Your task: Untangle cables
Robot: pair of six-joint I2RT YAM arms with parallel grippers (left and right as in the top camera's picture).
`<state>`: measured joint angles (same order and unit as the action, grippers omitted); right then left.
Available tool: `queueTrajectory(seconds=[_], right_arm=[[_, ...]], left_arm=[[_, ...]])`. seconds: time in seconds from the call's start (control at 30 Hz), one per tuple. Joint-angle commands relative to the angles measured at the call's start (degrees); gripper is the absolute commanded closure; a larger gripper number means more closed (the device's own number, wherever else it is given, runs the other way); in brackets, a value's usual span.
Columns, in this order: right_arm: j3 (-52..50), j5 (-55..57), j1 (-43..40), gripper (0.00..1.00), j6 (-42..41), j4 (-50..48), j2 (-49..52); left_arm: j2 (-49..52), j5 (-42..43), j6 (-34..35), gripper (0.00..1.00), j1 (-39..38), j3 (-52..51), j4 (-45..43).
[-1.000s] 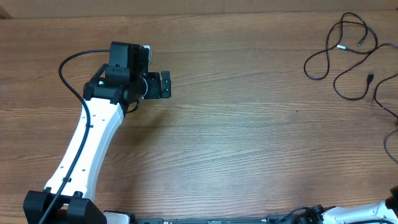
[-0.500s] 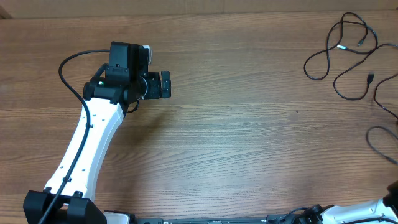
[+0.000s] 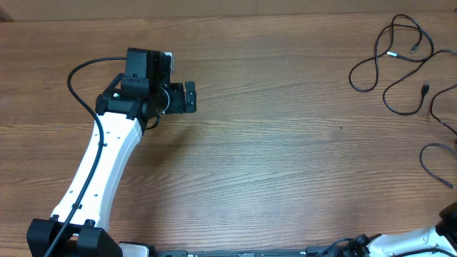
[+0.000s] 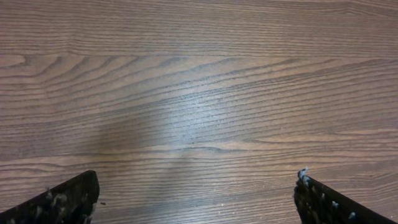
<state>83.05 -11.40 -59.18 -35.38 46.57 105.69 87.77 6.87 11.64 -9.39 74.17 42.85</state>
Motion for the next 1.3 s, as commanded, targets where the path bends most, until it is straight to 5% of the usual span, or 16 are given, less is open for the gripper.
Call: queueTrajectory(seconds=[0.0,0.17,0.3,0.47,0.6,0.7,0.83,1.27], right_arm=[[6.99,-0.92,5.27,0.02,6.56,0.74,-6.75],[9.33,0.13,14.25,0.0,17.62,-1.7,-9.88],[8.33,8.04,19.98,0.0,17.2,0.15,-7.56],[6.88,11.39,21.53,0.0,-0.39,4.07,-4.17],[6.88,11.56,21.53,0.3,-20.39,7.06,-2.84],[6.88,11.58,21.53,0.0,-34.18,7.96,-2.67],[6.88,13.94,21.57,0.0,-39.95,7.28,-1.73],[6.88,16.74,21.57,0.0,-39.63,2.49,9.68]], left_arm=[[-0.87,0.17,0.13,0.0,-0.39,-0.2,-0.17],[-0.87,0.2,0.13,0.0,-0.39,-0.2,-0.24],[-0.87,0.2,0.13,0.0,-0.39,-0.2,-0.24],[-0.87,0.2,0.11,0.0,-0.39,-0.2,-0.26],[-0.87,0.2,0.13,0.0,-0.39,-0.2,-0.24],[-0.87,0.22,0.13,0.0,-0.39,-0.2,-0.02],[-0.87,0.2,0.11,0.0,-0.39,-0.2,0.61],[-0.87,0.22,-0.07,0.0,-0.39,-0.2,0.63]])
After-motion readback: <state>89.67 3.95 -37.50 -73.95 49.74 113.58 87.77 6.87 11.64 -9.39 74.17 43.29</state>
